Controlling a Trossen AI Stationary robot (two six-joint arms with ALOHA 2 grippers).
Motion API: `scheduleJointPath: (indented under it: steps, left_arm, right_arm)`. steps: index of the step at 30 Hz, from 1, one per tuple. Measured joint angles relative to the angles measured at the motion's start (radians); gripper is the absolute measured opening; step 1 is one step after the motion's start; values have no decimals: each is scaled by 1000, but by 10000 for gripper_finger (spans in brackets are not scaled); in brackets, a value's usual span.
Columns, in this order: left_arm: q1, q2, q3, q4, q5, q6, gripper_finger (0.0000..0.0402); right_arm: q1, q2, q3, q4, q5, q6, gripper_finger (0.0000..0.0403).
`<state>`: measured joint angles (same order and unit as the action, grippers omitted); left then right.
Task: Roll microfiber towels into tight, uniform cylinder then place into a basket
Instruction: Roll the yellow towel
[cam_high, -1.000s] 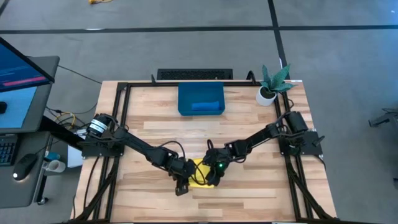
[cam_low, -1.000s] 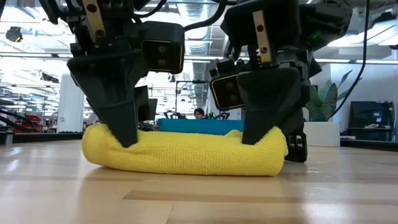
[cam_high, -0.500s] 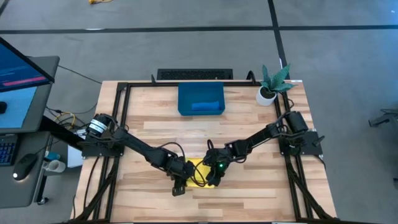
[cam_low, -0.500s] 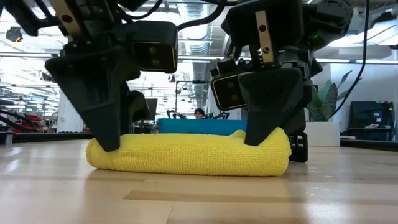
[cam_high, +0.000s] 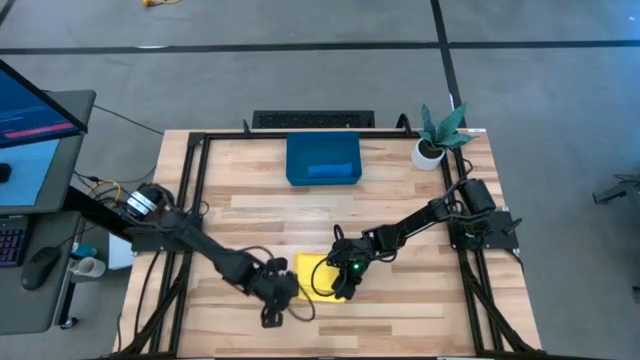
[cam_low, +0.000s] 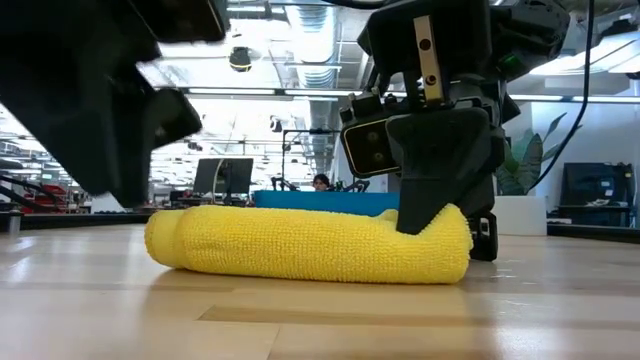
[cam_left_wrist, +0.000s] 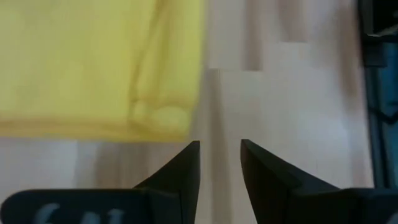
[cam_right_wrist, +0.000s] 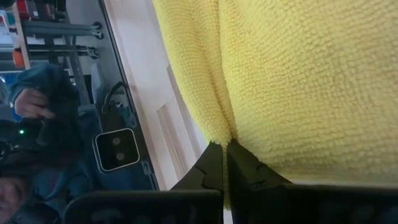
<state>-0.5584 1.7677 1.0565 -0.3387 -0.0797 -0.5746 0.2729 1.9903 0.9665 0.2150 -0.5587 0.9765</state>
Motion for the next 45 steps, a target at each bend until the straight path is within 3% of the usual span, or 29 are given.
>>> scheduleJointPath:
  steps: [4, 11, 20, 30, 45]
  left_arm:
    - [-33, -1, 1, 48, -63, 109, 94]
    - [-12, -1, 2, 134, -63, 226, 70]
    - [28, 84, 3, 202, 6, 249, 56]
    - [49, 100, 3, 203, -127, 235, 56]
    - [51, 99, 3, 223, -150, 254, 56]
  right_arm:
    - [0, 0, 0, 1, 3, 1, 14]
    - [0, 0, 0, 2, 4, 3, 18]
    - [0, 0, 0, 4, 5, 3, 19]
    - [0, 1, 0, 3, 2, 3, 17]
    - [-1, 1, 1, 2, -6, 0, 15]
